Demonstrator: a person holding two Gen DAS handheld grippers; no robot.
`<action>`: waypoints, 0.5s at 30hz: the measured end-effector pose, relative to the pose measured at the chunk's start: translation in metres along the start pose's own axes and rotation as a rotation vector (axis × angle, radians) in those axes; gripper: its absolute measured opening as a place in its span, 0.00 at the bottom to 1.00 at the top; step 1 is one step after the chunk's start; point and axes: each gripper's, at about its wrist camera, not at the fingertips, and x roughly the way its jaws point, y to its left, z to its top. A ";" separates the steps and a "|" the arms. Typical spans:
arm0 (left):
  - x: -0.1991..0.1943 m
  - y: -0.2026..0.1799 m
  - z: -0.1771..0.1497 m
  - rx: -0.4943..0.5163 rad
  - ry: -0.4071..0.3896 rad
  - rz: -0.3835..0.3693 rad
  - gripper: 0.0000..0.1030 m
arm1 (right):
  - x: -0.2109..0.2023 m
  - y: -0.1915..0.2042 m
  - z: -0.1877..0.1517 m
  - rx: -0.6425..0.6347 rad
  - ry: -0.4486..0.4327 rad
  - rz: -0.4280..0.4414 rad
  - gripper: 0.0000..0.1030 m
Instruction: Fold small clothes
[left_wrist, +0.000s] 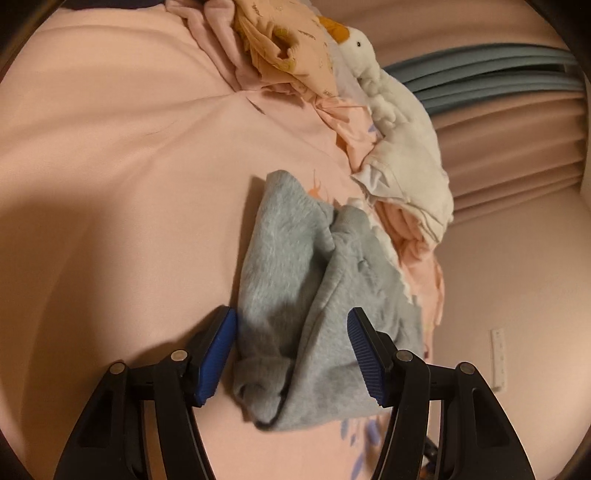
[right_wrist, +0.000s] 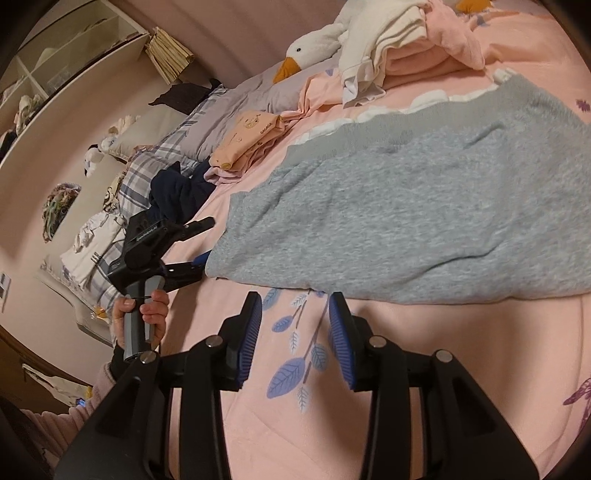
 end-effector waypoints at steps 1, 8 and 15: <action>0.005 -0.004 0.002 0.011 0.012 -0.011 0.60 | 0.000 -0.001 -0.001 0.005 -0.001 0.000 0.38; 0.041 -0.028 0.013 0.077 0.096 -0.021 0.60 | 0.005 -0.003 -0.003 0.017 0.007 0.028 0.38; 0.064 -0.074 -0.006 0.223 0.079 0.165 0.44 | 0.015 0.008 0.008 -0.021 -0.002 0.008 0.38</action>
